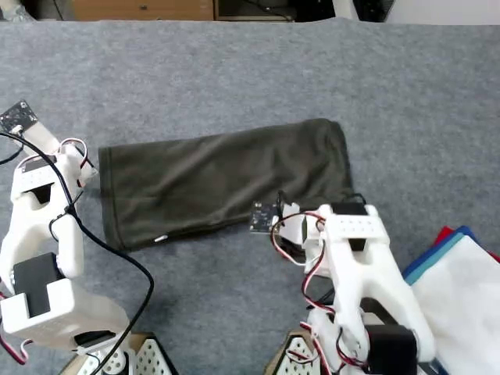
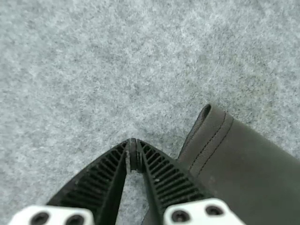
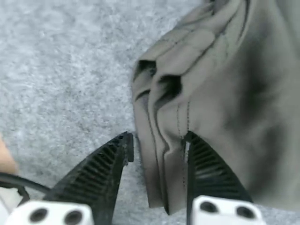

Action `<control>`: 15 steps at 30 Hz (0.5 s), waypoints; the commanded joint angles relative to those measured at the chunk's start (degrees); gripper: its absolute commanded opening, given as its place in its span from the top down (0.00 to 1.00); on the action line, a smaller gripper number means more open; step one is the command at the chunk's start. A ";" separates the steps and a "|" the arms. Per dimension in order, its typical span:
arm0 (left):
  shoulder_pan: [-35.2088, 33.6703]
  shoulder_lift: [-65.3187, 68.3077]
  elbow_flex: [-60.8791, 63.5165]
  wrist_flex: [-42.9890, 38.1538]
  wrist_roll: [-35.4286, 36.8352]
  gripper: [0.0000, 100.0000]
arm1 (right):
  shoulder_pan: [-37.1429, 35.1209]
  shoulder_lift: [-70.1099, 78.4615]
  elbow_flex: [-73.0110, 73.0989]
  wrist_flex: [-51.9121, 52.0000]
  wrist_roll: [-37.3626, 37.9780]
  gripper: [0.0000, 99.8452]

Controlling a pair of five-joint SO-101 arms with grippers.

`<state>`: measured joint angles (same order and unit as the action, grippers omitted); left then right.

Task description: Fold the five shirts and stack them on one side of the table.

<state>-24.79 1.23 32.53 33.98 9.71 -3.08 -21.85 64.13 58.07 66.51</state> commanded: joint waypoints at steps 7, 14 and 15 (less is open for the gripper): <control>0.62 -0.40 -2.55 0.35 -0.44 0.98 | -0.31 2.24 0.04 -1.14 0.62 0.99; 0.62 -0.40 -2.55 0.35 -1.49 0.98 | 1.80 2.24 -4.00 -2.29 0.53 1.00; 0.62 -0.40 -2.55 0.35 -1.49 0.98 | 1.80 2.24 -5.76 -0.70 0.53 1.00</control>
<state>-24.79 1.23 32.53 33.98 8.66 -2.29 -19.91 62.46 55.25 66.51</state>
